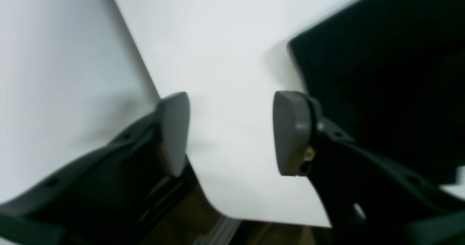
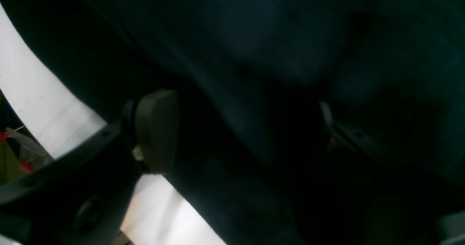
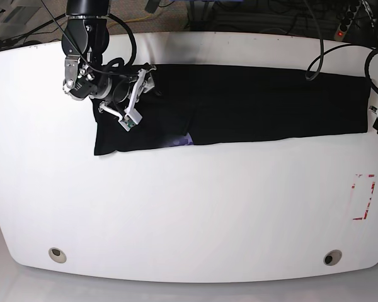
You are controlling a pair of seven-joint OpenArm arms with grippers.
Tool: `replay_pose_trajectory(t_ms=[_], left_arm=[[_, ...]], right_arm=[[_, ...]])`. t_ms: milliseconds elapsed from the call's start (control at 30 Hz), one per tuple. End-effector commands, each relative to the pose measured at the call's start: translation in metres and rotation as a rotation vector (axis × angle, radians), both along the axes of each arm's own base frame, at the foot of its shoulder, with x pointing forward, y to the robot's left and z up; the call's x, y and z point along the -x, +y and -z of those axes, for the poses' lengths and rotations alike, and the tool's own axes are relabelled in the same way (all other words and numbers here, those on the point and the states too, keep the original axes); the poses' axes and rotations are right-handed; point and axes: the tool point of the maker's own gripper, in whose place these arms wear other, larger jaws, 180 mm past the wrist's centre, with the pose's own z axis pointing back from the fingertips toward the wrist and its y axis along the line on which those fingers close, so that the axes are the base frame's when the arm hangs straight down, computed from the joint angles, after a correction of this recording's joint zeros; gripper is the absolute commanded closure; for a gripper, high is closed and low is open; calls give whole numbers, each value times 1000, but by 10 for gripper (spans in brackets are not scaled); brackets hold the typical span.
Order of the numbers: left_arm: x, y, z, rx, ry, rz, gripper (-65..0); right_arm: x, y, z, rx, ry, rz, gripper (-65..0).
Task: Fold the T-shirt properly
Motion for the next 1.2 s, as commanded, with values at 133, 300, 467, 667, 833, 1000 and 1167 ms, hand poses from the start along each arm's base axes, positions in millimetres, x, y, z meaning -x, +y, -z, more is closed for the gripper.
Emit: replay_pose_trajectory(t_ms=[133, 300, 467, 667, 833, 1000, 1167], left_arm=[[15, -33, -29, -9, -19, 94, -365], [38, -84, -2, 95, 53, 220, -365], [49, -90, 22, 48, 117, 214, -363], [55, -87, 35, -13, 134, 213, -363], [68, -83, 63, -21, 222, 215, -361], [77, -74, 76, -8, 265, 182, -358], [77, -71, 76, -13, 267, 172, -282]], right_arm=[[-5, -3, -5, 13, -22, 1, -452], [-5, -3, -5, 13, -22, 1, -452], [-5, -2, -5, 11, -22, 1, -452], [-5, -1, -6, 8, -22, 2, -452], [-5, -1, -5, 5, -21, 2, -452], [-5, -1, -6, 4, -21, 2, -452], [-5, -1, -5, 4, -19, 2, -452]])
